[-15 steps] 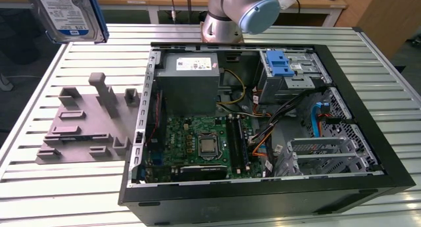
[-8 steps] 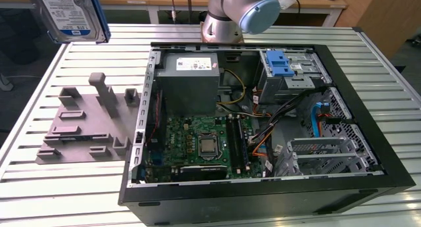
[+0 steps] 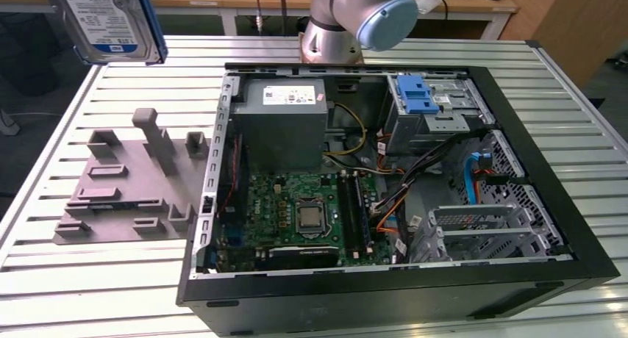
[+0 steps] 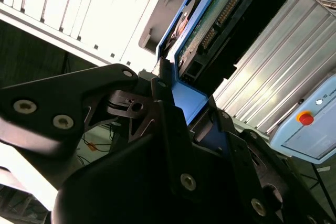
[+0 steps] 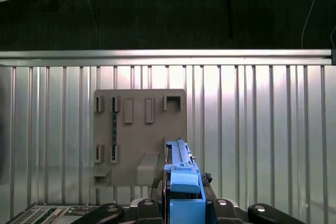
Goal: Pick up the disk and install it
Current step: 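Pick up the disk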
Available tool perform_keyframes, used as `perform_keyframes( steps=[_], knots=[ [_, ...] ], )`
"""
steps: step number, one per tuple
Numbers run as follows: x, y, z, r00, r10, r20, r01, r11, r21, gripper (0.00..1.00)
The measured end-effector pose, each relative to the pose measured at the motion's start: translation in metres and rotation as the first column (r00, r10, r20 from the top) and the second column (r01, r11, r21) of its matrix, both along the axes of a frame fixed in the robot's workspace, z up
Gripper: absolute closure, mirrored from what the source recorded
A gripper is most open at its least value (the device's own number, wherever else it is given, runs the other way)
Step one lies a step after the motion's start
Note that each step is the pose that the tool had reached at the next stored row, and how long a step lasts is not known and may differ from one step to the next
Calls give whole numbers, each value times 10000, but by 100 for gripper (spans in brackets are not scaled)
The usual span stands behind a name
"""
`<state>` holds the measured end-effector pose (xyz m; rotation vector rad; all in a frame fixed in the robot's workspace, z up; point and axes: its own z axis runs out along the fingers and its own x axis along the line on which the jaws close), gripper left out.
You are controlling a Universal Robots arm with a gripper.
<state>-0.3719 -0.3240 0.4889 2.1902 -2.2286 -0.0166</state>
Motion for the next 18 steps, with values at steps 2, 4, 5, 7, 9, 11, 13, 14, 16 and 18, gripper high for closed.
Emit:
perform_keyframes(
  steps=[2,4,5,7,9,11,13,14,16,18],
  knots=[
    [10,0,0,10000,0,0,0,10000,0,64],
    [23,0,0,10000,1,0,-1,10000,0,64],
    [30,0,0,10000,1,0,-1,10000,0,64],
    [45,0,0,10000,0,0,0,10000,0,64],
    [56,-1,0,10000,0,0,0,10000,0,64],
    [62,-13,0,10000,0,1,0,10000,0,64],
    [66,-33,0,10000,0,1,0,10000,0,64],
    [67,-42,0,10000,0,0,0,10000,0,64],
    [69,-60,0,10000,-1,0,1,10000,0,64],
    [71,-78,0,10000,-1,1,1,10000,0,64]
  ],
)
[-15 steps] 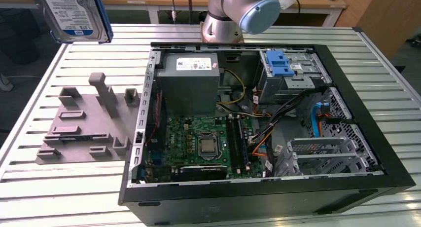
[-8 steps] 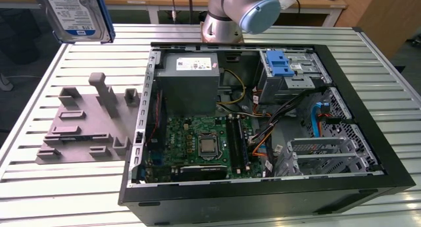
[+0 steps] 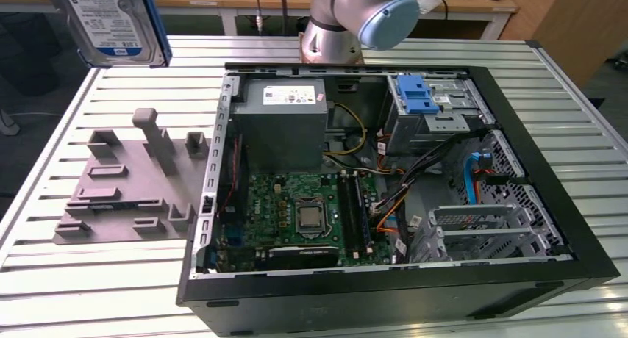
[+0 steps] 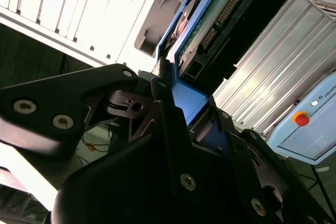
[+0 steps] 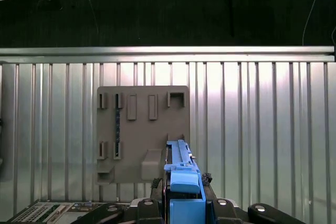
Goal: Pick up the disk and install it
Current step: 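Pick up the disk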
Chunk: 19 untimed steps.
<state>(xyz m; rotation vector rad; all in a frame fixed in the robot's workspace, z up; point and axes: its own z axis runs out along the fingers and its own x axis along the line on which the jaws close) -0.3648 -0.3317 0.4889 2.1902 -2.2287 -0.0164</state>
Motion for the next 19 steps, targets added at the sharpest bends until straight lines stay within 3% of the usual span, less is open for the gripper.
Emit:
perform_keyframes(
  steps=[5,19],
  knots=[
    [3,-23,0,10000,-3,0,3,10000,1,64],
    [54,-25,0,10000,-3,-1,3,10000,0,64]
  ],
)
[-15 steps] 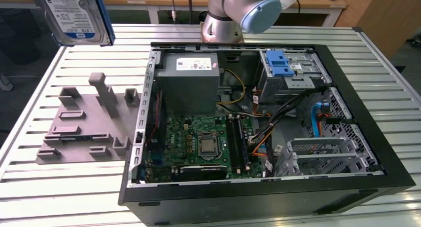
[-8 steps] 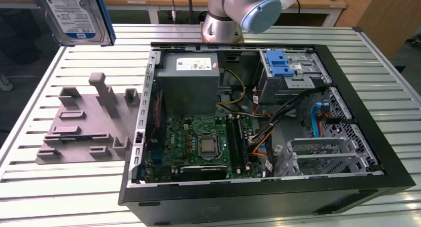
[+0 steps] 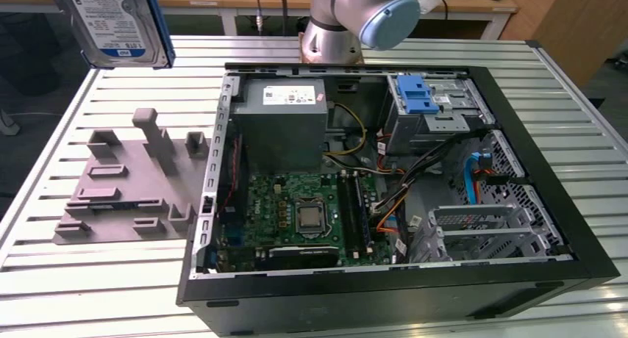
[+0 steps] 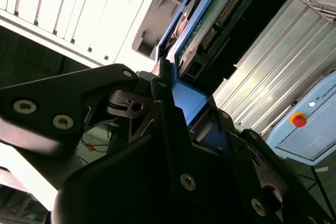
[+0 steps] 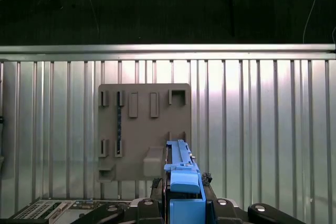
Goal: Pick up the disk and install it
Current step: 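Pick up the disk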
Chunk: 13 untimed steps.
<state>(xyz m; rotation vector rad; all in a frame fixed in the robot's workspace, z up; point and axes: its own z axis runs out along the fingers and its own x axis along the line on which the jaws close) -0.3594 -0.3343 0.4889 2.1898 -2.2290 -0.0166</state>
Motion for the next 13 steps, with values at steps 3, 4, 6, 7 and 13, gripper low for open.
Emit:
perform_keyframes(
  steps=[3,4,6,7,13],
  knots=[
    [12,0,0,10000,0,-1,0,10000,0,64],
    [15,0,0,10000,0,-1,0,10000,0,64],
    [22,0,0,10000,0,0,0,10000,0,64],
    [26,0,0,10000,0,0,0,10000,0,64],
    [49,0,0,10000,0,0,0,10000,0,64]
  ],
)
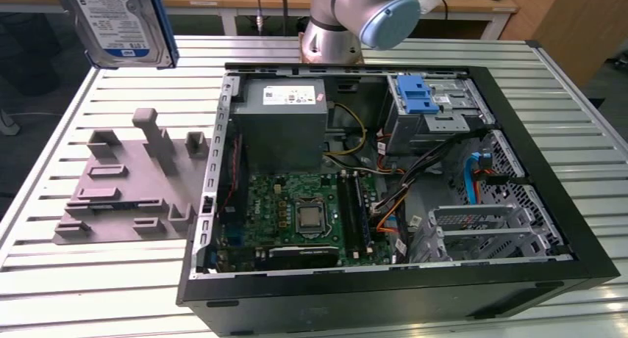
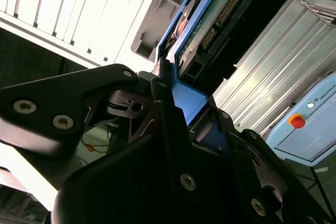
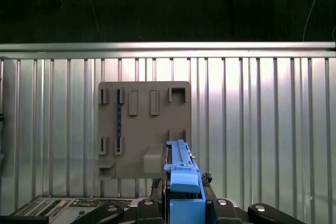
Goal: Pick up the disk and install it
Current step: 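Pick up the disk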
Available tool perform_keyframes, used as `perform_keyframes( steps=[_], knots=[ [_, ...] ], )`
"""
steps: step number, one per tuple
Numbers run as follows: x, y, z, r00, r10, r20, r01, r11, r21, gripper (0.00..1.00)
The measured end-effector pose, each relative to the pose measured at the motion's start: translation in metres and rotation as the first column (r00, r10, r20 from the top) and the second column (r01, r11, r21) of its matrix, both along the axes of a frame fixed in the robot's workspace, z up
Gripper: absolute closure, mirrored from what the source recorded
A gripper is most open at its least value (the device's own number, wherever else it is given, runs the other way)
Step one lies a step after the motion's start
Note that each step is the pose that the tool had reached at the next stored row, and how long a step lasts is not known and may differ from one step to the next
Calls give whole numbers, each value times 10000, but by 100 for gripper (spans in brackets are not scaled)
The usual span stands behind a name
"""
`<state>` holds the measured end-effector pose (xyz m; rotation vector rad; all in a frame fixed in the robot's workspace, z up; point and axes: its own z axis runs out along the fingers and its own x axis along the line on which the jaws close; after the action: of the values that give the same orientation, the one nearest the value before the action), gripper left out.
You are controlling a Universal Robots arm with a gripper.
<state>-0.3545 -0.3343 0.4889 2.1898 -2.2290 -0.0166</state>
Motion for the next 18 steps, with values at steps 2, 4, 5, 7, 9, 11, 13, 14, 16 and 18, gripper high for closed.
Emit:
perform_keyframes(
  steps=[2,4,5,7,9,11,13,14,16,18],
  knots=[
    [9,0,0,10000,0,1,0,10000,0,64],
    [20,0,0,10000,0,0,0,10000,0,64],
    [24,0,0,10000,0,1,0,10000,0,64],
    [36,0,0,10000,0,0,0,10000,0,64],
    [47,0,0,10000,0,1,0,10000,0,64],
    [59,0,0,10000,0,0,0,10000,0,64],
    [72,0,0,10000,0,0,0,10000,0,64],
    [77,0,0,10000,0,0,0,10000,0,64],
    [85,0,0,10000,0,1,0,10000,0,64],
    [92,0,0,10000,0,0,0,10000,-1,64]
  ],
)
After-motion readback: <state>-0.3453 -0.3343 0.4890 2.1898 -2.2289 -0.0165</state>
